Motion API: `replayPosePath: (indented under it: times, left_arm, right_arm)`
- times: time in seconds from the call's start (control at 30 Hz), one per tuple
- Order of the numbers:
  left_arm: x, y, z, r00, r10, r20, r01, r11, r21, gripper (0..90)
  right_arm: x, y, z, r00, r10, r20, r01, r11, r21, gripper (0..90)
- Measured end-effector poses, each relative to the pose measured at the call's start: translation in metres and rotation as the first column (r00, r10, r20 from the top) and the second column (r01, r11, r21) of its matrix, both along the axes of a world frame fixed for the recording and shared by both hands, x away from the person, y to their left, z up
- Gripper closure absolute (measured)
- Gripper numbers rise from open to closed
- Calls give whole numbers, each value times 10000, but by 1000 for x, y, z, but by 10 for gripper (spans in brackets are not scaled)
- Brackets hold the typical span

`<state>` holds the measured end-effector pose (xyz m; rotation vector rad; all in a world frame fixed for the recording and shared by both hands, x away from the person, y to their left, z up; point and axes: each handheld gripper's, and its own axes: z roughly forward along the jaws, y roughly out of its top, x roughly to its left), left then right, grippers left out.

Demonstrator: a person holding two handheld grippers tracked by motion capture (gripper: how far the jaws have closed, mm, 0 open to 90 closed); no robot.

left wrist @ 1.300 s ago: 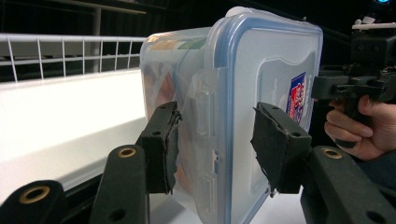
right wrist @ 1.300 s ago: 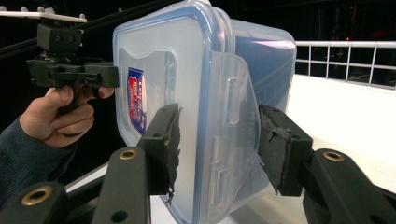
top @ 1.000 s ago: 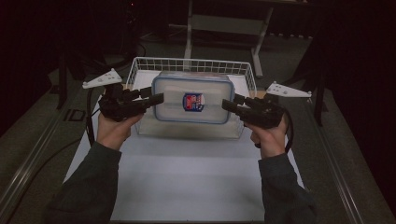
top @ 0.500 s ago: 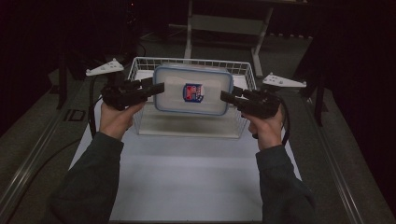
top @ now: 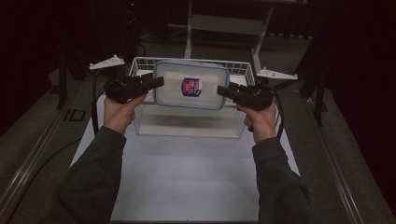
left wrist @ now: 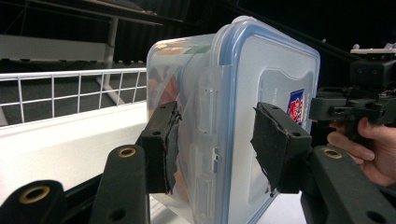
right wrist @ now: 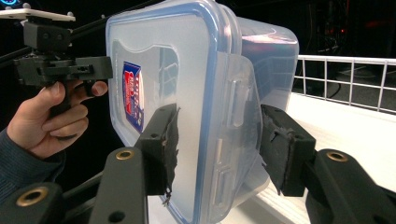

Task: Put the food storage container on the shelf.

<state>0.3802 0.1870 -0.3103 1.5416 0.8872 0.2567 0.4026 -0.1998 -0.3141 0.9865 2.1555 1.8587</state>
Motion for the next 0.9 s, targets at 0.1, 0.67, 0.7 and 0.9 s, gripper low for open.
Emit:
replayPosePath:
  times: [0.1,0.67,0.7,0.9]
  left_arm:
    - [4,-1,-3,9999,63,-141,-64,9999,-108,514]
    - [23,-5,-15,9977,195,-652,-223,9988,-425,513]
    - [25,-5,-16,9975,190,-683,-219,9989,-418,513]
    - [28,-5,-19,9964,237,-811,-280,9982,-524,513]
  right_arm:
    - [5,-1,-2,9999,-70,-140,70,10000,43,484]
    - [24,-3,-8,9975,-263,-660,267,9996,56,483]
    - [25,-3,-9,9971,-289,-697,293,9996,48,483]
    - [30,-4,-12,9956,-277,-890,290,9995,134,483]
